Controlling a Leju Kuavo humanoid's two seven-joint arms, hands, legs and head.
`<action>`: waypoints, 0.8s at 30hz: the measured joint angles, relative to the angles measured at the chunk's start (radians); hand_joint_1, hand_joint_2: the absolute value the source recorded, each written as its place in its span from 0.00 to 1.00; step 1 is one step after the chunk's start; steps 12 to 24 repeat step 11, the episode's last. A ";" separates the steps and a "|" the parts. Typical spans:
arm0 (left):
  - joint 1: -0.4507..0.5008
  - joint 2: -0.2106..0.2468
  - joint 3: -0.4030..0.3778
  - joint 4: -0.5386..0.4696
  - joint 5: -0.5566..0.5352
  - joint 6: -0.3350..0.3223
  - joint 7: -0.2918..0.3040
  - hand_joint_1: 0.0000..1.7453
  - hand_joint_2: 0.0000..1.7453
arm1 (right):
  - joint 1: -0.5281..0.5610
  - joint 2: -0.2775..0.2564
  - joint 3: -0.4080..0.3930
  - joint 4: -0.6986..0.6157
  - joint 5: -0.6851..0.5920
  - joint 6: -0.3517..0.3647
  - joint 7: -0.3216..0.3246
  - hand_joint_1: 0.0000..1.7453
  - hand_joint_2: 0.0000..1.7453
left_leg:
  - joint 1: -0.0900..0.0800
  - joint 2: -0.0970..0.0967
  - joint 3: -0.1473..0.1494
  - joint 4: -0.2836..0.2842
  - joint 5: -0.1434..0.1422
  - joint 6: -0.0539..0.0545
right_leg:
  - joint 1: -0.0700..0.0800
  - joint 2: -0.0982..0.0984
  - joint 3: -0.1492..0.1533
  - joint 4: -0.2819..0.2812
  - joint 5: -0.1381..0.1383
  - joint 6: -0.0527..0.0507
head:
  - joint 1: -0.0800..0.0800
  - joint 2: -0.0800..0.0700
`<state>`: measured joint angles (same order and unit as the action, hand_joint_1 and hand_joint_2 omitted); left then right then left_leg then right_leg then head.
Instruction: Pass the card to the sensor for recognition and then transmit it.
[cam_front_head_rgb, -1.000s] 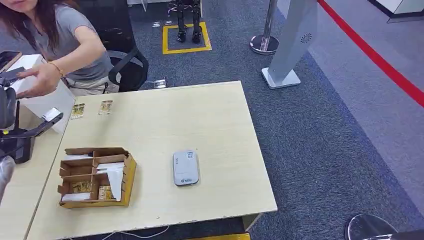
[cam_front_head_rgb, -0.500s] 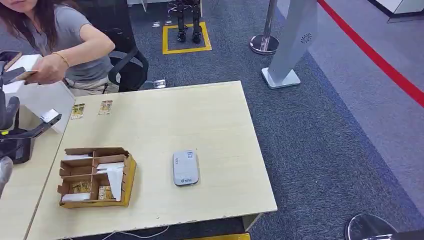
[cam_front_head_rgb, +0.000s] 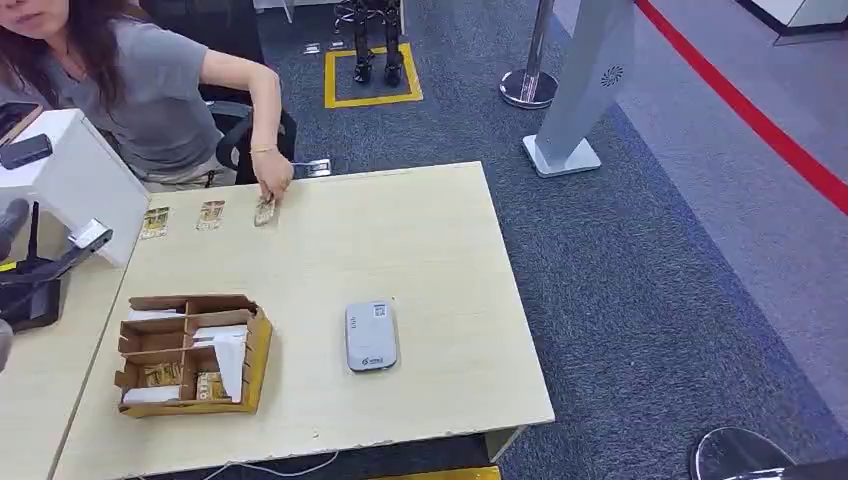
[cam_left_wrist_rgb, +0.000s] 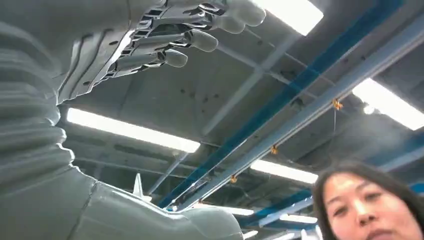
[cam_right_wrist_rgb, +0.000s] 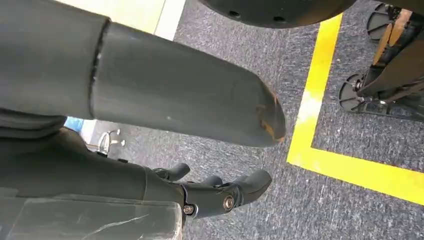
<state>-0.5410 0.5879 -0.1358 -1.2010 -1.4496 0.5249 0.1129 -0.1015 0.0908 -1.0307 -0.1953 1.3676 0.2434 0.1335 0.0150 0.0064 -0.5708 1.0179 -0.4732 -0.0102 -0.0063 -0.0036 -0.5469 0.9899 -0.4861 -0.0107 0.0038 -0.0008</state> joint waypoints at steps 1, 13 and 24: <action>0.009 0.000 0.006 -0.014 0.008 0.001 -0.002 0.00 1.00 | 0.000 0.000 0.000 0.000 0.000 0.000 0.000 0.00 0.00 | 0.000 0.000 0.000 0.000 0.000 0.000 | 0.000 0.000 0.000 0.000 0.000 0.000 | 0.000 0.000; 0.175 -0.084 0.082 -0.279 0.594 -0.068 -0.194 0.00 1.00 | 0.004 0.000 -0.001 0.000 -0.030 -0.001 0.000 0.00 0.00 | 0.000 0.000 0.000 0.000 0.000 0.000 | 0.000 0.000 0.000 -0.001 0.000 0.000 | 0.000 0.000; 0.175 -0.084 0.082 -0.279 0.594 -0.068 -0.194 0.00 1.00 | 0.004 0.000 -0.001 0.000 -0.030 -0.001 0.000 0.00 0.00 | 0.000 0.000 0.000 0.000 0.000 0.000 | 0.000 0.000 0.000 -0.001 0.000 0.000 | 0.000 0.000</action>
